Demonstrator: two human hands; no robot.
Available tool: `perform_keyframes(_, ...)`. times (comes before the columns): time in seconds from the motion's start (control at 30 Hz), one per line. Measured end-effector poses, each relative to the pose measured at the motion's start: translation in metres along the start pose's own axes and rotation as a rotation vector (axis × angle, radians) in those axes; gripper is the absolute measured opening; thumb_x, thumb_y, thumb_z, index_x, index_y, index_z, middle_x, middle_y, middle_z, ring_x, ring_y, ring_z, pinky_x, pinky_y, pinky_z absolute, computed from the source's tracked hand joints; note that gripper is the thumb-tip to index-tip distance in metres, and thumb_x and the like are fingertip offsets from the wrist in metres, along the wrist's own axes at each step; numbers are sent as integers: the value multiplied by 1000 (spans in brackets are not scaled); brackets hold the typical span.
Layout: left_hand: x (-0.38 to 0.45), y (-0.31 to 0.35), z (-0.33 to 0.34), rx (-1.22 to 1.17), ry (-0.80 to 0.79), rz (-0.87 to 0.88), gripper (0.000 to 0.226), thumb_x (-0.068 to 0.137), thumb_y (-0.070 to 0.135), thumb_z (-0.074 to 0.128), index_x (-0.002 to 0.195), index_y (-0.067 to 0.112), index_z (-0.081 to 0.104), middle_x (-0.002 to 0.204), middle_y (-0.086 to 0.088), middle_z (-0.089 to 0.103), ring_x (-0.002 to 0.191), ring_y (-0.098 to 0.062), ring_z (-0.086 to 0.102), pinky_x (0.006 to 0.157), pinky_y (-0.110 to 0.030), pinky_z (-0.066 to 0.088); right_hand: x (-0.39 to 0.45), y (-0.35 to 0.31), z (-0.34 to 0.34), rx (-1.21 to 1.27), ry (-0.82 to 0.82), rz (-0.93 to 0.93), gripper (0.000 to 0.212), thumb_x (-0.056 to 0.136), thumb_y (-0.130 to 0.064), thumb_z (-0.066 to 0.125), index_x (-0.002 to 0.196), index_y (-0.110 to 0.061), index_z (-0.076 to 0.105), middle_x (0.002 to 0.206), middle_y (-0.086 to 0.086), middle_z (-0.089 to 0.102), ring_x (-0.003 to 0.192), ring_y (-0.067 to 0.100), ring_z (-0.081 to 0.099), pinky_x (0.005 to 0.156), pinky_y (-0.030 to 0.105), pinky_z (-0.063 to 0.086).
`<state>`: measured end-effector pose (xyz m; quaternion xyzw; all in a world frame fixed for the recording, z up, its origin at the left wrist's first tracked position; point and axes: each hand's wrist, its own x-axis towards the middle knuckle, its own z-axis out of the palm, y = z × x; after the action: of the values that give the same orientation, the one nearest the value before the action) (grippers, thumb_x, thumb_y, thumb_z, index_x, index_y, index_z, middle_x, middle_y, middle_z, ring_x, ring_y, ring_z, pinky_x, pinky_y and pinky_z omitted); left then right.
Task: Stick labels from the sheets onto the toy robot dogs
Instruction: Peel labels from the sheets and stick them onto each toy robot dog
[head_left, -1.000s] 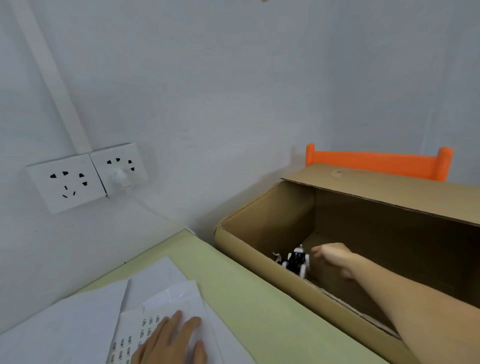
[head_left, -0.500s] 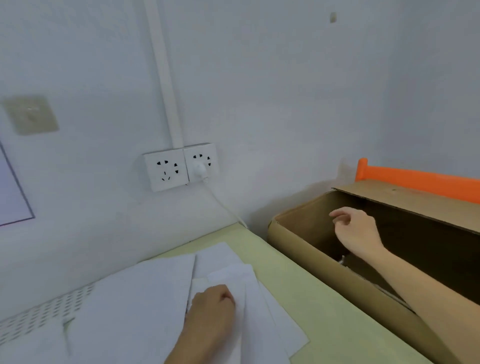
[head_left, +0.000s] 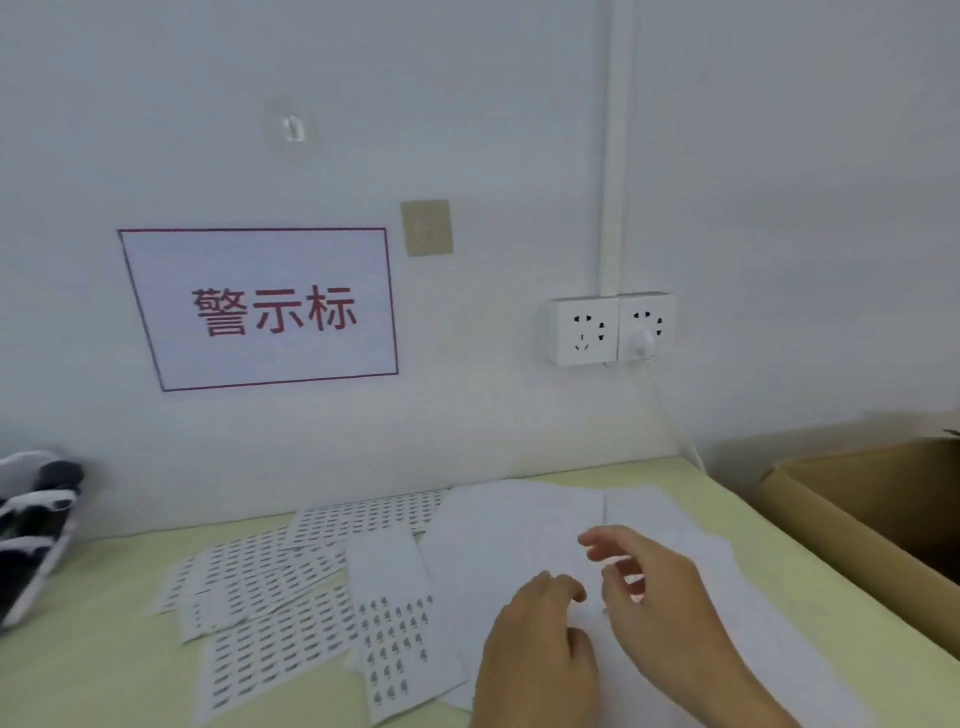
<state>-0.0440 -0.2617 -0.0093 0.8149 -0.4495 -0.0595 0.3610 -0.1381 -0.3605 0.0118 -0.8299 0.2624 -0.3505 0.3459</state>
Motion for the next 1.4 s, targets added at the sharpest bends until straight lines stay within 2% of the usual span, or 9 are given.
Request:
perform_keyframes(0.2,-37,-101,-101,361,53,-240,49,100,39,34,149,40,32,162,15,21,153,-11,7,122,-35,12,-15,-33,70,-98,-274,-104,39,99,-20,50,118,-54,49,121,-38,48,121,-9,47,104,12,34)
perform_keyframes(0.33,-67,-159,-157,448,134,-438,53,100,48,32,152,38,26,156,9,36,147,-17,26,116,-34,27,-19,-65,114,-127,-370,-190,35,101,-39,45,132,-54,41,133,-36,39,131,-9,34,115,18,26)
perform_keyframes(0.47,-87,-191,-185,244,229,-502,44,100,43,36,144,38,34,126,8,58,117,-17,55,92,-32,44,-32,-105,164,8,-315,-233,31,102,-33,40,121,-58,35,124,-36,44,122,-8,45,103,13,34)
perform_keyframes(0.63,-80,-194,-223,-333,565,-480,23,102,24,47,119,34,57,127,3,60,109,-19,64,101,-41,48,-50,-126,213,-81,-229,-277,35,99,-25,48,130,-41,52,136,-26,48,103,-7,59,87,13,45)
perform_keyframes(0.77,-62,-196,-263,-376,670,-451,24,98,19,49,114,34,58,118,5,62,96,-6,64,91,-30,52,-47,-118,217,-96,-197,-215,33,94,-13,57,117,-36,63,130,-16,60,97,-2,60,77,4,37)
perform_keyframes(0.83,-41,-199,-283,-273,690,-424,29,95,19,53,123,26,60,117,5,64,94,4,59,82,-17,46,-43,-116,217,-119,-203,-236,33,96,-15,54,116,-40,58,127,-18,57,98,-5,53,75,0,33)
perform_keyframes(1.2,62,-264,-318,682,320,-594,48,91,12,54,136,5,37,146,-21,26,112,-38,52,77,-38,47,-29,-106,221,-100,-349,-352,38,97,-15,53,131,-30,49,132,-12,52,103,-11,52,81,-6,30)
perform_keyframes(1.3,70,-281,-317,1168,341,-544,50,89,16,59,133,8,36,133,-20,39,109,-34,50,89,-36,45,-21,-100,227,-155,-298,-545,43,52,3,89,88,-16,74,80,-2,73,61,-1,67,56,4,45)
perform_keyframes(1.4,79,-290,-315,1399,357,-547,48,87,15,59,130,10,36,132,-20,41,118,-36,43,100,-38,38,-19,-94,237,-230,-168,-647,54,22,-2,96,68,-19,74,62,-4,69,49,-2,62,44,12,47)
